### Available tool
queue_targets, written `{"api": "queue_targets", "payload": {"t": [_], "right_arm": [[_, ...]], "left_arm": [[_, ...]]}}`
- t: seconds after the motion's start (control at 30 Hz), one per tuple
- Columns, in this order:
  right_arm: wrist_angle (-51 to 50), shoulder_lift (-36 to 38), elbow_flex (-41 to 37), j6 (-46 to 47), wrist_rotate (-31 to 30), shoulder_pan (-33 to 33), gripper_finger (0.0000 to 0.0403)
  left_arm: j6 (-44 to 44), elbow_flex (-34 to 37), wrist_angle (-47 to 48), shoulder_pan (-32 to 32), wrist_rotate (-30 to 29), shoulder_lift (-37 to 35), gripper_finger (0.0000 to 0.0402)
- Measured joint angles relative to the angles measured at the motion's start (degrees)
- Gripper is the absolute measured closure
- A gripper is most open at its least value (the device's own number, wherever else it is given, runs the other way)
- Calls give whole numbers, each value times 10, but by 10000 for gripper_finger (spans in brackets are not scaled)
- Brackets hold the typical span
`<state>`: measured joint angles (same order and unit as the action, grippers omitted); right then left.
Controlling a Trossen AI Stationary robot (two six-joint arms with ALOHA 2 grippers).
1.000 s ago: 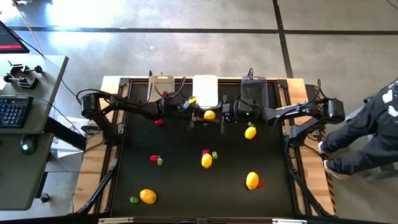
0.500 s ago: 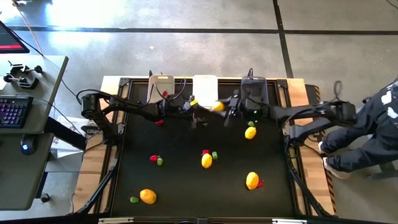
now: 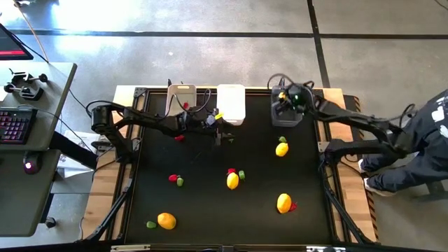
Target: Sort produce into baskets
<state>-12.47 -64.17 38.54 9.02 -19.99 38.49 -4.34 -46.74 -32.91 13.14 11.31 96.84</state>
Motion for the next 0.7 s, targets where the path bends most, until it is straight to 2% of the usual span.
{"api": "queue_targets", "payload": {"t": [0.2,0.47,0.6,0.7], "right_arm": [[54,-100,0,42,100,102,211],[117,-210,0,77,106,122,210],[131,-227,0,83,84,120,208],[136,-228,0,72,73,114,192]], "left_arm": [[5,0,0,-1,0,0,188],[5,0,1,-2,0,0,188],[4,0,1,-2,0,0,188],[5,0,1,-4,0,0,188]]}}
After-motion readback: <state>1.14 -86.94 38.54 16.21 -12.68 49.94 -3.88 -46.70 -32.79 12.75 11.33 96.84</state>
